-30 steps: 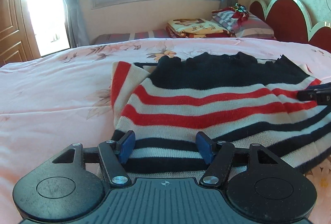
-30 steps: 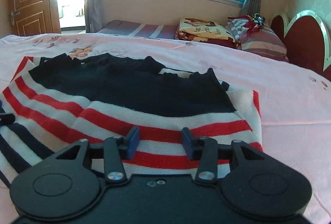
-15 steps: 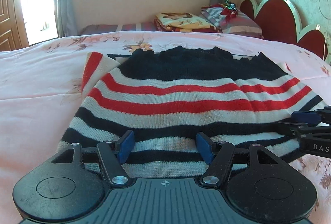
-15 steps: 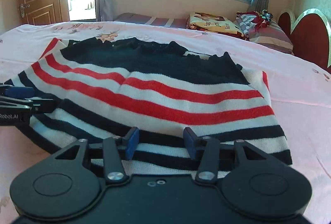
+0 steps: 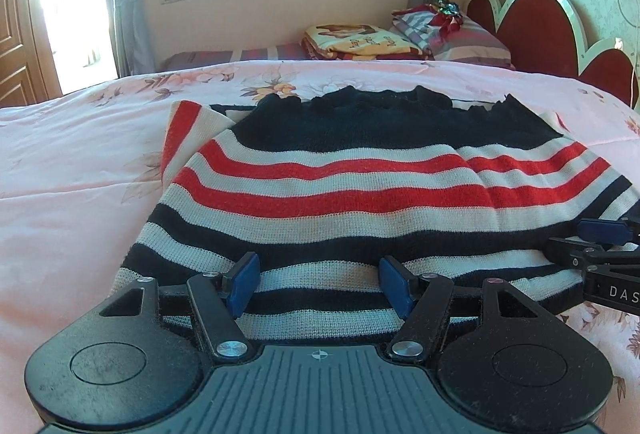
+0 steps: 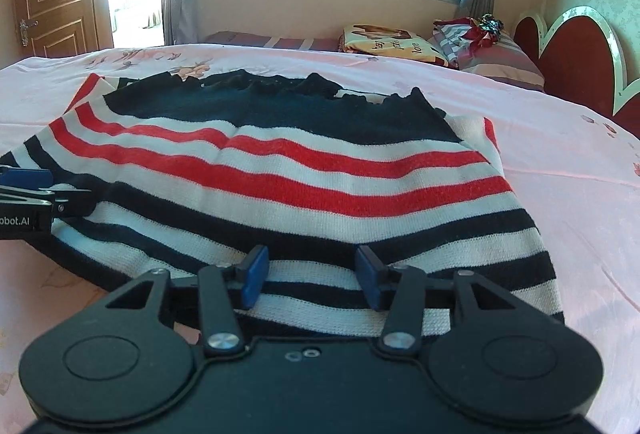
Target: Fold small clothes
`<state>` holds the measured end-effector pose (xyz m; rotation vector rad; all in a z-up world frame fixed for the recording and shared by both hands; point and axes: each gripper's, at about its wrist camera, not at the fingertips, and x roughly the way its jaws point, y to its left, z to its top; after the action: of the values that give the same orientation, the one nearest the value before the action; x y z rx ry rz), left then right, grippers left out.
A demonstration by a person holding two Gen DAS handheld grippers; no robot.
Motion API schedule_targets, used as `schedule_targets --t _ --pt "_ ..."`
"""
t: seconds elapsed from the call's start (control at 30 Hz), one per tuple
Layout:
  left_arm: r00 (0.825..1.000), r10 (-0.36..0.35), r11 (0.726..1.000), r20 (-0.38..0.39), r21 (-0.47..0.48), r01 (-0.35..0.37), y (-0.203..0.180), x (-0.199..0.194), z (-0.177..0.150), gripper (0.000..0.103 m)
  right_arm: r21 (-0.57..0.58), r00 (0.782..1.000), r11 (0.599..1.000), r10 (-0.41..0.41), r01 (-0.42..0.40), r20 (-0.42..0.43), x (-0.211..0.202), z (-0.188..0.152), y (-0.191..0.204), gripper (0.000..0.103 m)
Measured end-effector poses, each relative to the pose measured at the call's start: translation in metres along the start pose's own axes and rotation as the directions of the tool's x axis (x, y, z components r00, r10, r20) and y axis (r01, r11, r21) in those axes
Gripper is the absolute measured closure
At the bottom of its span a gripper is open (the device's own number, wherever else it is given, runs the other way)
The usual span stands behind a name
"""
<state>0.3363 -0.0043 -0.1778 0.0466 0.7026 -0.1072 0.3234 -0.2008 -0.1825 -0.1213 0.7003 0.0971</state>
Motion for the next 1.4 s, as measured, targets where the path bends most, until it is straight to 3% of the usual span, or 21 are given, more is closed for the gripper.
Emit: schedule_targets --t 0.23,0.37,0.53,0.6,0.83,0.87,0.9,0.93,0.97,1.07,1.17,1.27,1.3,1.33,1.4 --pt "0.999 -0.008 1.000 -0.037 0.021 0.009 -0.001 0.002 0.007 0.031 0.009 0.999 0.999 -0.035 0.035 -0.020 0.000 0.003 0.006 0.055" --pt "0.999 -0.019 0.997 -0.050 0.078 0.022 -0.009 0.004 0.005 0.011 0.029 0.997 0.997 -0.067 0.069 -0.037 0.001 0.005 0.011 0.055" --pt "0.998 -0.013 0.998 -0.062 0.059 0.016 -0.010 0.005 0.007 0.007 0.039 0.994 0.995 -0.091 0.094 -0.056 0.002 0.007 0.015 0.055" --pt "0.997 -0.016 0.998 -0.070 0.056 0.020 -0.011 0.007 0.008 0.000 0.045 0.994 0.995 -0.086 0.089 -0.062 0.002 0.008 0.013 0.055" --pt "0.993 0.014 0.999 -0.116 0.036 -0.010 -0.017 0.011 0.015 0.000 0.060 0.996 0.997 -0.047 0.051 -0.070 0.000 0.011 0.007 0.052" --pt "0.991 0.023 0.999 -0.134 0.037 -0.018 -0.018 0.012 0.017 0.000 0.075 0.996 0.996 -0.036 0.042 -0.077 0.000 0.012 0.005 0.049" --pt "0.988 0.029 0.999 -0.155 0.032 -0.024 -0.019 0.012 0.020 0.000 0.093 0.996 0.995 -0.021 0.029 -0.089 -0.001 0.013 0.004 0.039" --pt "0.983 0.031 0.999 -0.179 0.017 -0.028 -0.020 0.012 0.023 0.000 0.112 0.993 0.994 0.031 -0.018 -0.115 -0.001 0.015 0.002 0.027" --pt "0.981 0.022 1.000 -0.193 -0.002 -0.023 -0.019 0.012 0.025 0.000 0.134 0.984 0.986 0.114 -0.096 -0.136 0.000 0.015 0.000 0.003" --pt "0.988 0.023 0.997 -0.156 -0.063 -0.033 -0.018 0.008 0.019 0.000 0.180 0.973 0.961 0.225 -0.212 -0.058 -0.001 0.004 -0.006 0.001" --pt "0.994 0.048 0.997 -0.094 -0.054 -0.053 -0.025 0.001 0.008 0.000 0.230 0.959 0.933 0.282 -0.275 0.002 0.004 -0.001 -0.018 0.001" --pt "0.988 0.111 0.994 -0.106 0.013 -0.110 -0.034 -0.003 0.014 0.000 0.230 0.944 0.925 0.323 -0.301 -0.061 0.009 0.010 -0.025 0.001" --pt "0.987 0.138 0.990 -0.087 0.016 -0.137 -0.035 -0.007 0.019 0.000 0.204 0.951 0.937 0.303 -0.285 -0.065 0.005 0.020 -0.027 0.002" --pt "0.989 0.143 0.990 -0.049 0.006 -0.143 -0.034 -0.013 0.025 0.000 0.180 0.966 0.951 0.258 -0.251 -0.016 -0.002 0.027 -0.029 0.002" --pt "0.996 0.091 0.995 0.004 -0.027 -0.091 -0.030 -0.016 0.043 0.000 0.125 0.982 0.975 0.175 -0.183 0.067 -0.014 0.045 -0.030 0.001"
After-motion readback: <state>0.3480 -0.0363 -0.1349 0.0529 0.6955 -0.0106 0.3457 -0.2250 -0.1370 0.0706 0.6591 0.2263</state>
